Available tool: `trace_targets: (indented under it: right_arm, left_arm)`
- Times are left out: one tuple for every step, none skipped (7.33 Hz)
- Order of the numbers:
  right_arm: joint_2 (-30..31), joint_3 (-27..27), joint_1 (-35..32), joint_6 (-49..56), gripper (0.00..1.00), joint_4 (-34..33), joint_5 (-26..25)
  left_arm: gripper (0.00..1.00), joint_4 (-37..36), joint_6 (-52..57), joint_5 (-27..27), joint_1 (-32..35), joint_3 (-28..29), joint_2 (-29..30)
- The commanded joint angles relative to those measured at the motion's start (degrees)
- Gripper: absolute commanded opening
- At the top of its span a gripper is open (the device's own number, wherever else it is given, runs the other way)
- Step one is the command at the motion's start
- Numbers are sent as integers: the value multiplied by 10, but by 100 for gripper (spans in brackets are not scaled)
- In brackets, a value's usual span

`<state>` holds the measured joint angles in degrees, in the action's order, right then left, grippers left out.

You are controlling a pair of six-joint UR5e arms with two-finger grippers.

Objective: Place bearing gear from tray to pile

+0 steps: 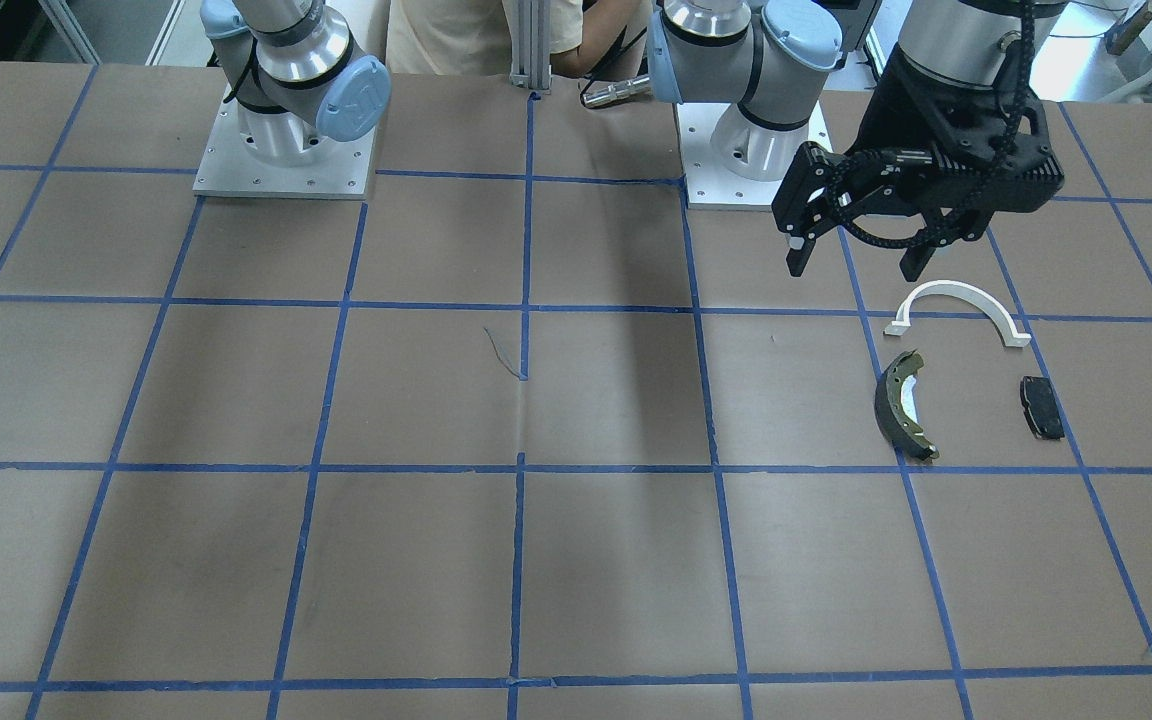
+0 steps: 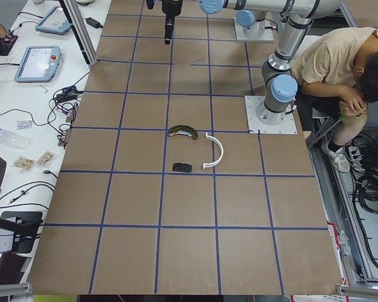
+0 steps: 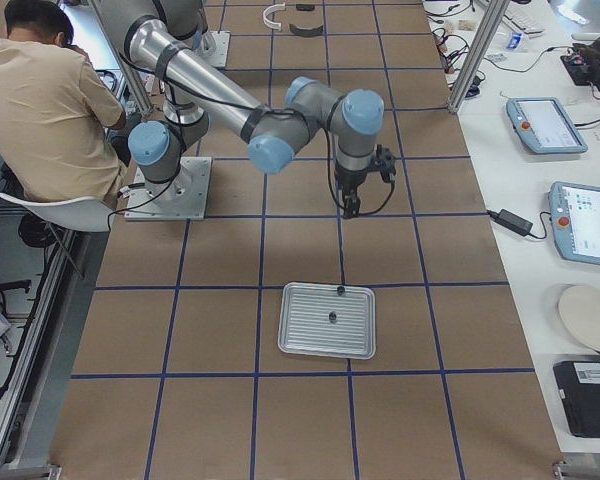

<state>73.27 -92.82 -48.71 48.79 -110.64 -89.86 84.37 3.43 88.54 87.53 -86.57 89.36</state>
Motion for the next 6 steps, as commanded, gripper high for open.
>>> trace_targets:
  right_arm:
    - [-93, 0, 95, 99, 100, -112, 0]
    - [-123, 0, 108, 124, 97, -140, -1]
    - [-144, 1, 109, 132, 95, -169, -1]
    - [-166, 2, 109, 133, 95, -186, -1]
    - [-171, 6, 109, 138, 89, -187, -1]
    - [-172, 7, 109, 147, 87, -187, -1]
  left_arm:
    - [100, 0, 0, 1, 0, 0, -1]
    - [100, 0, 0, 0, 0, 0, -1]
    - [100, 1, 0, 0, 0, 0, -1]
    - [100, 0, 0, 0, 0, 0, -1]
    - [100, 0, 0, 0, 1, 0, 0]
    - [100, 1, 0, 0, 1, 0, -1]
